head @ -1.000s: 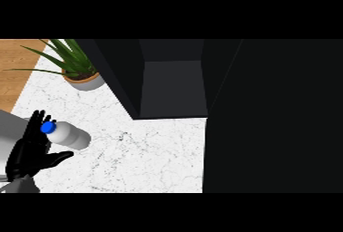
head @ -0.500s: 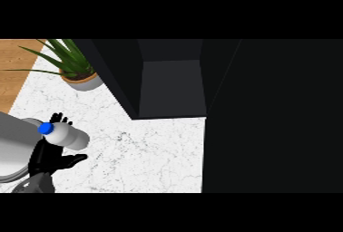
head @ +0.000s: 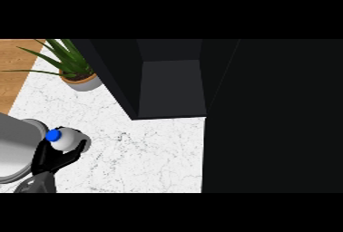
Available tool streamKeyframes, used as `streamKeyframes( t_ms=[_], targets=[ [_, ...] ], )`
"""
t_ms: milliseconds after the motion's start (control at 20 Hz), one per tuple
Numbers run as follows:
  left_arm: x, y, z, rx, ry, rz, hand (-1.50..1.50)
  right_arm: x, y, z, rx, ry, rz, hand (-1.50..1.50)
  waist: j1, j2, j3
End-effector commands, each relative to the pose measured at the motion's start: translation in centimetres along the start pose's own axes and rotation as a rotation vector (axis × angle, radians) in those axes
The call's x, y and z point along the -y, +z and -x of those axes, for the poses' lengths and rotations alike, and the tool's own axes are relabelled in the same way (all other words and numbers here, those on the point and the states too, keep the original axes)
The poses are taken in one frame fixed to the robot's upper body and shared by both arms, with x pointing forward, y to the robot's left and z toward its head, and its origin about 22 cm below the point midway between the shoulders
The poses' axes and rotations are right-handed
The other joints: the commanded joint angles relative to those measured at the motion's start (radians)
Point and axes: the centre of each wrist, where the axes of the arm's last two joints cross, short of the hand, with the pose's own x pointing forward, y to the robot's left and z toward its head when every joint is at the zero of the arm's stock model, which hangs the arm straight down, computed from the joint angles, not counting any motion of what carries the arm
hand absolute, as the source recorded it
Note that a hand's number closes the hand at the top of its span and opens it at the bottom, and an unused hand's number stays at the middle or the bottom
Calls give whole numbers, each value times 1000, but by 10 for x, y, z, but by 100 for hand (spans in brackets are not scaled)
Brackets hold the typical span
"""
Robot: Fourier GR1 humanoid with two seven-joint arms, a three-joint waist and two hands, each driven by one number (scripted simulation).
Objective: Pick up the bottled water, place it into the cabinet and close the cabinet
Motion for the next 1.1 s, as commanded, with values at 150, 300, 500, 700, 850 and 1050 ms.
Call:
streamKeyframes(
  t_ms=[150,300,500,700,850,1050],
  targets=[
    [40,23,33,74,-115,124,150,-8,-6,-32,32,16,12,-150,8,1,-3],
    [96,46,58,115,-141,229,150,-4,-4,-31,28,31,5,-150,12,-5,-1],
    [112,34,55,165,-166,244,150,-9,-5,-27,34,25,35,-150,17,-4,-1],
    [127,20,46,142,-103,255,150,-7,-6,-32,26,25,27,-150,33,-8,1],
    [146,2,35,156,-102,297,150,-5,-7,-30,24,32,19,-150,37,-8,1],
    [164,-3,29,148,-45,319,150,-5,1,-26,7,22,5,-150,24,-15,1]
  ],
)
